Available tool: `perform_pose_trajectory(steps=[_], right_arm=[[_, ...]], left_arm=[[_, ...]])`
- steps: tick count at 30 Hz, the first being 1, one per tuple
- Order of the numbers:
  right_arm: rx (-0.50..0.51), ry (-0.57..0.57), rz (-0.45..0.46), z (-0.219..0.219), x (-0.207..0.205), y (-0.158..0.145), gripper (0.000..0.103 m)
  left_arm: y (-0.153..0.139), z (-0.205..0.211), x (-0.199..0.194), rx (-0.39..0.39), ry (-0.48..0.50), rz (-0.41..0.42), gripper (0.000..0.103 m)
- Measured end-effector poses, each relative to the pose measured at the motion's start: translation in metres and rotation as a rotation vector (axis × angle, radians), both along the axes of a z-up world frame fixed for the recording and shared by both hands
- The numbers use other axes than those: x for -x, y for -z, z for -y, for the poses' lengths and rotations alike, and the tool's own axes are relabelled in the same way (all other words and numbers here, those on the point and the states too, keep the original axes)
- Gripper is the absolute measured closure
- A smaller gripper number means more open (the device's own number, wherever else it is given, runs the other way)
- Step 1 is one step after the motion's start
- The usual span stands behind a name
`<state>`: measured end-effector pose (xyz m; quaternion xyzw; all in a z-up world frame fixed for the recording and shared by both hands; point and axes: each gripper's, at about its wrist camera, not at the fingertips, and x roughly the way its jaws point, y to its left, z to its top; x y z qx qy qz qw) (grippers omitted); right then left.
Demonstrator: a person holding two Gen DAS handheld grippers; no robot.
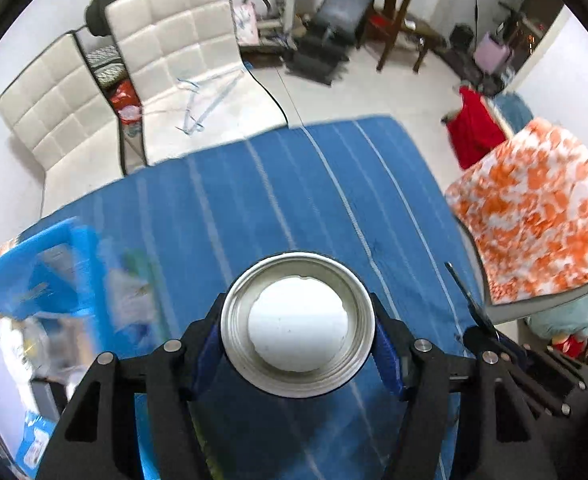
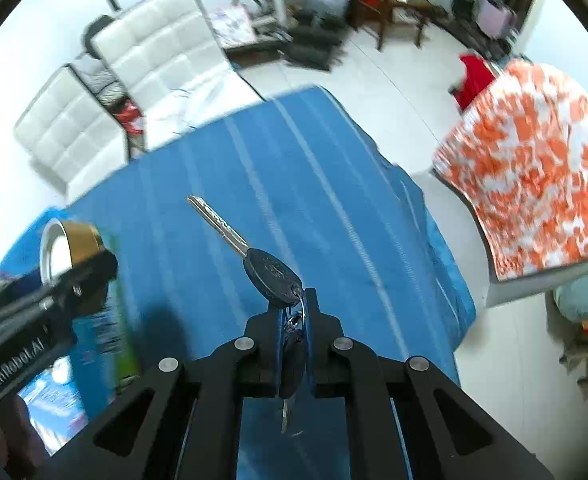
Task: Organize rigid objects
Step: 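Carry the tape roll and car key over the blue box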
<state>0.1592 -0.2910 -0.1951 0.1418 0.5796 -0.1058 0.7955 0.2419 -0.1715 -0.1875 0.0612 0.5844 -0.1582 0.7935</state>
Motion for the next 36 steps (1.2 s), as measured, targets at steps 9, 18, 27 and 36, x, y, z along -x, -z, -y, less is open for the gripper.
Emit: perform_pose_trajectory(steps=[9, 18, 27, 36], right_arm=[[-0.027, -0.172, 0.095, -0.124, 0.027, -0.065, 0.093], [-0.035, -0.288, 0.129, -0.228, 0.043, -0.091, 0.093], [-0.018, -0.336, 0.180, -0.284, 0.043, -0.120, 0.093], [-0.008, -0.297, 0.126, -0.291, 0.032, -0.089, 0.093]], left_arm=[[-0.060, -0.123, 0.049, 0.007, -0.117, 0.069, 0.041], [-0.084, -0.212, 0.087, -0.025, -0.249, 0.115, 0.041], [-0.117, -0.273, 0.106, -0.022, -0.295, 0.184, 0.041], [-0.106, -0.315, 0.102, -0.016, -0.323, 0.166, 0.041]])
